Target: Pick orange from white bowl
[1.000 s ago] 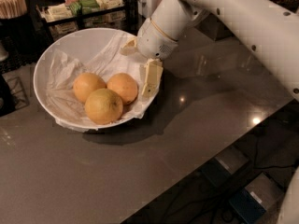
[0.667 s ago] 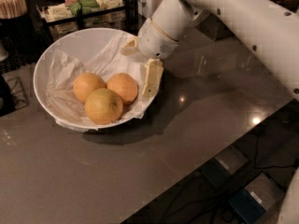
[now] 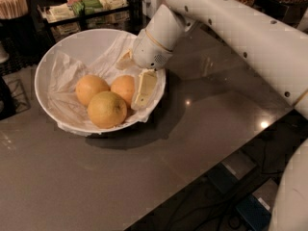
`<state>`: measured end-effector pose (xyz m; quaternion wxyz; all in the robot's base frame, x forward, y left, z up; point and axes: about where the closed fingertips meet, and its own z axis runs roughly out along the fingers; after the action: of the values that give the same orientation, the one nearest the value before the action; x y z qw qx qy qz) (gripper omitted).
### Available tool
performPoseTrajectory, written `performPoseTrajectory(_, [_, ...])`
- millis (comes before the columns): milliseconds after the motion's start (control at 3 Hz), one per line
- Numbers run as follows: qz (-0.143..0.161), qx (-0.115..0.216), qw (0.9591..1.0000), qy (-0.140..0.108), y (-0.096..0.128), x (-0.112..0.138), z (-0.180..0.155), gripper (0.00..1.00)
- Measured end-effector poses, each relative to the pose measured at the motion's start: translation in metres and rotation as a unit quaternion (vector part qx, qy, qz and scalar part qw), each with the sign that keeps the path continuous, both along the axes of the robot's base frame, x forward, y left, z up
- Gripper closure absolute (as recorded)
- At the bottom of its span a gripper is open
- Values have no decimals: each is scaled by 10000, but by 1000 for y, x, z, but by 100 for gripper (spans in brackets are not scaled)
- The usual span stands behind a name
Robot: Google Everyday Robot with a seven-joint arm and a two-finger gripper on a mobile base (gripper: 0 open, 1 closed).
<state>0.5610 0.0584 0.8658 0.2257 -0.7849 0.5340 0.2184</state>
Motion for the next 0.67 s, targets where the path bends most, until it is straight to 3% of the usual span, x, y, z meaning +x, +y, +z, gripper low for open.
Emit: performPoseTrajectory(667, [-16, -79, 9999, 92, 7, -4, -23, 20])
